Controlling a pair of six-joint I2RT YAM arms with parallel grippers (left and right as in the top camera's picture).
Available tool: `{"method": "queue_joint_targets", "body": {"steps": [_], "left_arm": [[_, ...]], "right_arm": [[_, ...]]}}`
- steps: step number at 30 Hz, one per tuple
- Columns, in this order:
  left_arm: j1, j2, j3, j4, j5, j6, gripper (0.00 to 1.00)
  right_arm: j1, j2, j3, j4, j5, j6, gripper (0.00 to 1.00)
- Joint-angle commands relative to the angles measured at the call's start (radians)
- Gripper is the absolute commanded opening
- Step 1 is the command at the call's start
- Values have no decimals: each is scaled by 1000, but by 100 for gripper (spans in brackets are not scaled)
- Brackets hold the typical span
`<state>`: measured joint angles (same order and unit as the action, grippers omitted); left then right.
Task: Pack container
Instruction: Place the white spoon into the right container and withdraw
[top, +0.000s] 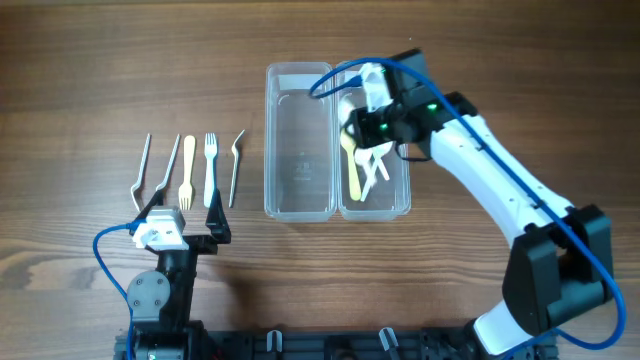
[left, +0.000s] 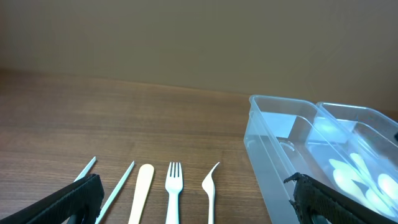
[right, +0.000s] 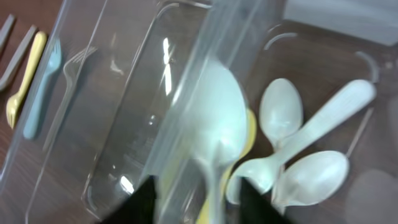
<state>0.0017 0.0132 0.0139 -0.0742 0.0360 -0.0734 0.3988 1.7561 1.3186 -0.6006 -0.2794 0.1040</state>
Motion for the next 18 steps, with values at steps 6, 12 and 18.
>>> {"method": "queue_joint_targets", "body": {"steps": [6, 12, 18], "left_arm": [[-6, -4, -8, 2, 19, -14, 100], [-6, -4, -8, 2, 19, -14, 100], [-6, -4, -8, 2, 19, -14, 100]], "right_arm": [[27, 0, 1, -7, -61, 27, 100], [100, -15, 2, 2, -58, -4, 100], [84, -15, 2, 16, 65, 40, 100]]}}
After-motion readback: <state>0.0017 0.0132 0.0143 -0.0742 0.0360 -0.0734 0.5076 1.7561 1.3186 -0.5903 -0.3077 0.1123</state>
